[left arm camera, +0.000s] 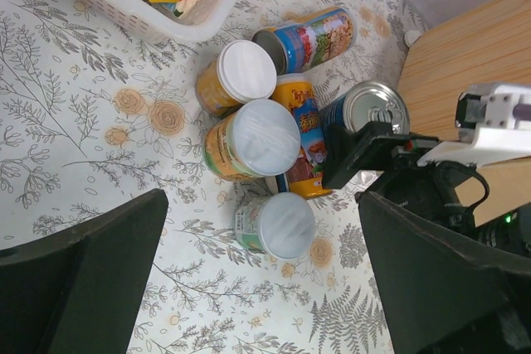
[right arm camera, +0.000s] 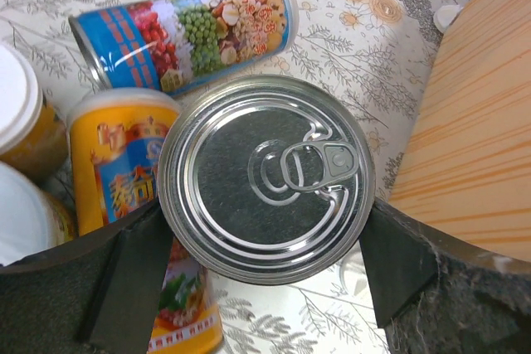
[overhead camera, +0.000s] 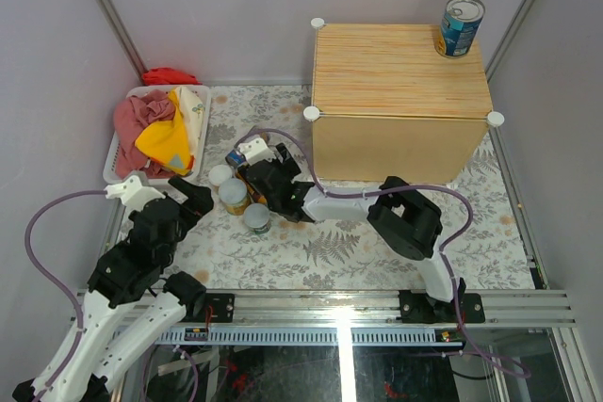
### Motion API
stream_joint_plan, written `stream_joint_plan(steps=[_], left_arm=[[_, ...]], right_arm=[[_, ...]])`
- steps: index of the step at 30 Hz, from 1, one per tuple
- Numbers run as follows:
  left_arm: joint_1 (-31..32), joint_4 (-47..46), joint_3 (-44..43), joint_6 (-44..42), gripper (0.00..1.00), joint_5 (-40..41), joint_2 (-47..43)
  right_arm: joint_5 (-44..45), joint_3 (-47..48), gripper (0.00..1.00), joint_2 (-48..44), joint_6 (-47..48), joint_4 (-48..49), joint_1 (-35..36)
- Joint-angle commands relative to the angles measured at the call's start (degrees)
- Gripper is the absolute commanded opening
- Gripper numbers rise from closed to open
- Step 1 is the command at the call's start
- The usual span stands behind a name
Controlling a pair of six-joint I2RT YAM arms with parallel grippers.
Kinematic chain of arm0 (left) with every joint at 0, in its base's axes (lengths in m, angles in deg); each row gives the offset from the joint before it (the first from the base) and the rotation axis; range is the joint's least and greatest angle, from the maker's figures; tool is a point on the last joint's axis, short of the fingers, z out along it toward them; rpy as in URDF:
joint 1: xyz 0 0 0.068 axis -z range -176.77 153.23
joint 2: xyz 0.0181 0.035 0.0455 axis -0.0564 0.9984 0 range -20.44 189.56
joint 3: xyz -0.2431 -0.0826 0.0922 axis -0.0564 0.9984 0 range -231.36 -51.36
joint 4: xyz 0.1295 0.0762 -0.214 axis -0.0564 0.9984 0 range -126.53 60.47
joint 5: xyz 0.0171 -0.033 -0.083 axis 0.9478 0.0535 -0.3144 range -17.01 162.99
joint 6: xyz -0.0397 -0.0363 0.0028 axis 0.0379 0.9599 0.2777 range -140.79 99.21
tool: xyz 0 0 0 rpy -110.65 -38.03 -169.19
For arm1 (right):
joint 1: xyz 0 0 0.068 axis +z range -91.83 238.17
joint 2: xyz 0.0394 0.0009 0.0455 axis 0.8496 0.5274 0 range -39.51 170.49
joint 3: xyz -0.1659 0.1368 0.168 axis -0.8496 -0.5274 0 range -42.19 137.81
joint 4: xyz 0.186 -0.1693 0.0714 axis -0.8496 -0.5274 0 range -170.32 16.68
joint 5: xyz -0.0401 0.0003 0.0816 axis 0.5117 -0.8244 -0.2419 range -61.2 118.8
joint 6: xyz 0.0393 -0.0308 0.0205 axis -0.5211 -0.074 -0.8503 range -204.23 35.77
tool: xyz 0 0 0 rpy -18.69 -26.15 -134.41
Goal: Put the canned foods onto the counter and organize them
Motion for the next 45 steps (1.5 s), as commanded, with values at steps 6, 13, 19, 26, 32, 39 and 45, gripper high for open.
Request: stream_joint_plan(steps=[6, 13, 19, 26, 32, 39, 45], left_arm=[[0.45, 1.52, 1.1, 4.35, 1.0, 1.31, -3.28], [0.43, 1.53, 1.11, 4.52, 1.0, 1.33, -3.65], [0.44, 1.57, 1.27, 4.61, 1.0, 1.64, -4.49], [0.41, 1.49, 1.39, 4.74, 1.0, 2.0, -4.75], [0.43, 1.23, 1.7, 4.78, 1.0, 2.31, -4.86], [0.45, 0.93, 1.81, 4.7, 1.0, 2.31, -4.76], [0.46, 1.02, 1.74, 4.65, 1.0, 2.34, -4.7]], right_arm=[[3.24, 0.05, 0.0, -11.93, 6.24, 5.82, 4.72], [3.57, 2.4, 0.0, -16.32, 7.83, 0.69, 7.7], [4.05, 5.41, 0.0, -20.01, 8.49, -3.8, 9.95], [3.78, 12.95, 0.0, -23.35, 8.6, -10.59, 11.41], [3.89, 21.19, 0.0, -24.51, 9.27, -15.56, 11.47], [5.08, 29.15, 0.0, -27.03, 12.63, -17.36, 11.4], [8.34, 35.14, 0.0, -27.69, 18.61, -15.72, 11.32]])
